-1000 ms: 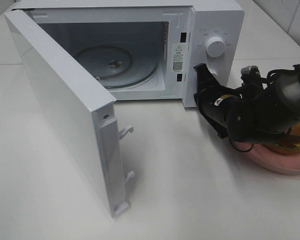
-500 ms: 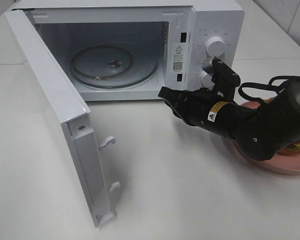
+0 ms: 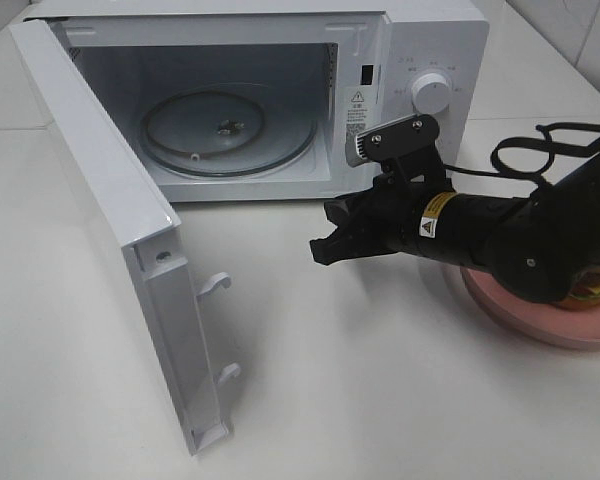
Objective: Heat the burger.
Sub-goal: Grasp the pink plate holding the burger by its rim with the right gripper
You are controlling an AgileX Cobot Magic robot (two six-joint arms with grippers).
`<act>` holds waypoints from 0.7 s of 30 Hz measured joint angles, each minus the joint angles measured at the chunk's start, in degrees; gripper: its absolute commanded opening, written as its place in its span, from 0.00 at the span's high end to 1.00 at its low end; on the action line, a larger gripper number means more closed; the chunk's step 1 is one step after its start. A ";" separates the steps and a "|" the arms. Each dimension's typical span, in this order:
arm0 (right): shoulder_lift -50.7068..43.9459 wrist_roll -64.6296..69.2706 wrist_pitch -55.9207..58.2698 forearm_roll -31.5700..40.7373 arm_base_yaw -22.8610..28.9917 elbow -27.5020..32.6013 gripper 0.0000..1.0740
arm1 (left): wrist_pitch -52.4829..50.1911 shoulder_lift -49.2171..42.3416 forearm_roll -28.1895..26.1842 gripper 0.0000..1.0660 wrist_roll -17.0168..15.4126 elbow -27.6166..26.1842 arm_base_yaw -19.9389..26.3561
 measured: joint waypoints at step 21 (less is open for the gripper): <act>-18.56 -7.73 51.05 1.78 0.00 -7.16 0.62 | 0.00 0.00 0.00 1.00 0.00 0.00 0.00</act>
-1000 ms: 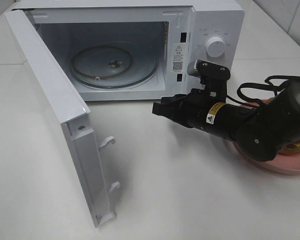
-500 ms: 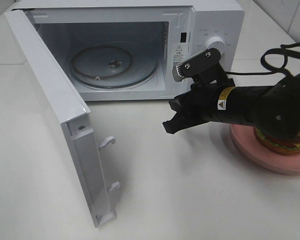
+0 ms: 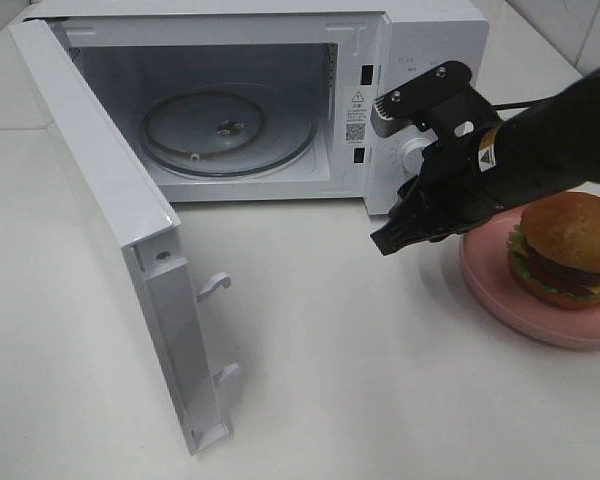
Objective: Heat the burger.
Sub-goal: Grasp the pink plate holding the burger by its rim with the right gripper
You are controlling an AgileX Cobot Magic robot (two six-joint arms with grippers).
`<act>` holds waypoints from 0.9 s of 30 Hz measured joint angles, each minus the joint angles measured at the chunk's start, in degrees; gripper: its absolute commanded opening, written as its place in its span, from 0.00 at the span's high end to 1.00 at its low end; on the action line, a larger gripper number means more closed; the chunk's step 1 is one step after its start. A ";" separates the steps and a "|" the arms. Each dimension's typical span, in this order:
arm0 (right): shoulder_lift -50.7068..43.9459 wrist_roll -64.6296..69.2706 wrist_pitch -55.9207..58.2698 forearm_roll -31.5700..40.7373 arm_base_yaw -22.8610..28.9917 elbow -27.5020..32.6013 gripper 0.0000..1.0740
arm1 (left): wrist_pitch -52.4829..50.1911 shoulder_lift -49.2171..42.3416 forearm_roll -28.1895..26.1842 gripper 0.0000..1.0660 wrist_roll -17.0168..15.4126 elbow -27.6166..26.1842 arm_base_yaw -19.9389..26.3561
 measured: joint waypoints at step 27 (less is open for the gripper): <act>9.17 14.55 40.05 1.78 0.00 -16.27 0.30 | 0.00 0.00 0.00 1.00 0.00 0.00 0.00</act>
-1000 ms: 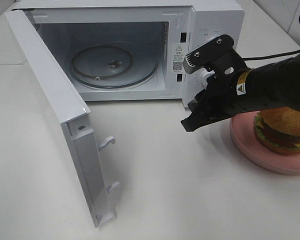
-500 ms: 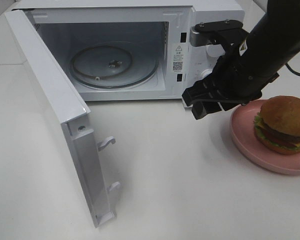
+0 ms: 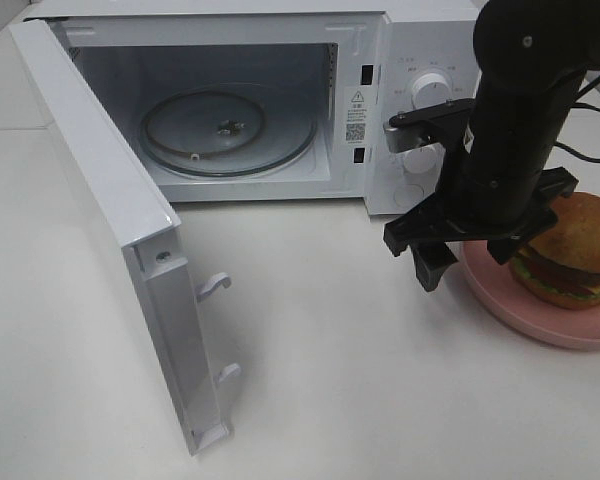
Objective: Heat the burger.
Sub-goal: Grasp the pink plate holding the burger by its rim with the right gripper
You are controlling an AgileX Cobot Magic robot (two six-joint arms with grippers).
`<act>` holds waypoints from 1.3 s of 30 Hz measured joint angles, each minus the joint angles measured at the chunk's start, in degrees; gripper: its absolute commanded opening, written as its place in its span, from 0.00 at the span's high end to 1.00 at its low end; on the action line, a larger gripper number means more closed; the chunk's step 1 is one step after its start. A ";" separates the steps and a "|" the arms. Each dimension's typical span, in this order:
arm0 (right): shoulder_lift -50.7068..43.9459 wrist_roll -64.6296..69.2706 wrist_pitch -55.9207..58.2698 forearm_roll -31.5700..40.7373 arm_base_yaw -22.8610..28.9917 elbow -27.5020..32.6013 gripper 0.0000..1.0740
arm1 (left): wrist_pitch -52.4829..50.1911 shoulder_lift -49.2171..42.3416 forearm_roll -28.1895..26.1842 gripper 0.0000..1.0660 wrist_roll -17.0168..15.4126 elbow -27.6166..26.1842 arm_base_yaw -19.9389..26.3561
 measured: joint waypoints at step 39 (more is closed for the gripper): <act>15.24 3.38 -8.14 -9.68 0.06 -0.86 0.63 | 0.00 0.00 0.00 1.00 0.00 0.00 0.00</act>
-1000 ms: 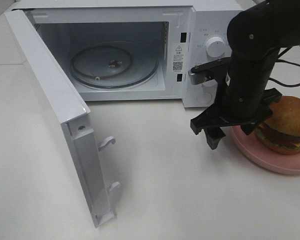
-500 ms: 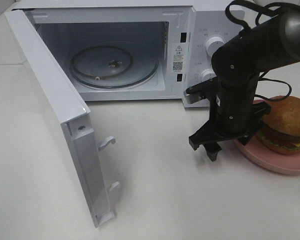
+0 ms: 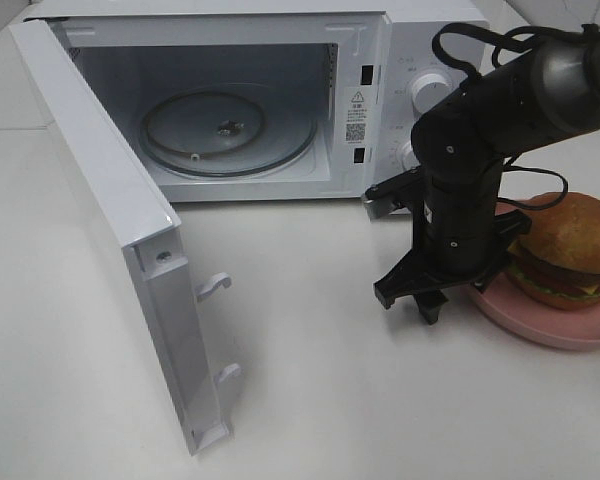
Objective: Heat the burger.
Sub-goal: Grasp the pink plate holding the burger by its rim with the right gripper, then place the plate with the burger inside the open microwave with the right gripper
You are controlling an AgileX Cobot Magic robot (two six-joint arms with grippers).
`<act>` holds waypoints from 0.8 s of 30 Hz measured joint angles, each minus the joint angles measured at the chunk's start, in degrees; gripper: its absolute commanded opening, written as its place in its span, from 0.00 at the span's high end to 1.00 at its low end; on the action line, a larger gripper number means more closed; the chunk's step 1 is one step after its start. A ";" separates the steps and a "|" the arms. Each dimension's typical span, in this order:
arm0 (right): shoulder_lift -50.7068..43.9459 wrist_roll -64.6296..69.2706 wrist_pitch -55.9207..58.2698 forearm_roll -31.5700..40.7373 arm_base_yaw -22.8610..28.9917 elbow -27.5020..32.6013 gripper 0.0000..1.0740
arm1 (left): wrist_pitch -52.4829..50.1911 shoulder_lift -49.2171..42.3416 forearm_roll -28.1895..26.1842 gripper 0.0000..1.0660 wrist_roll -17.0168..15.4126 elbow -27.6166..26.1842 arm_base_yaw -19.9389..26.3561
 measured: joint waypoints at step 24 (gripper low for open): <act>-6.30 -4.24 -1.43 -3.38 0.06 5.84 1.00 | 0.00 0.00 0.00 1.00 0.00 0.00 0.00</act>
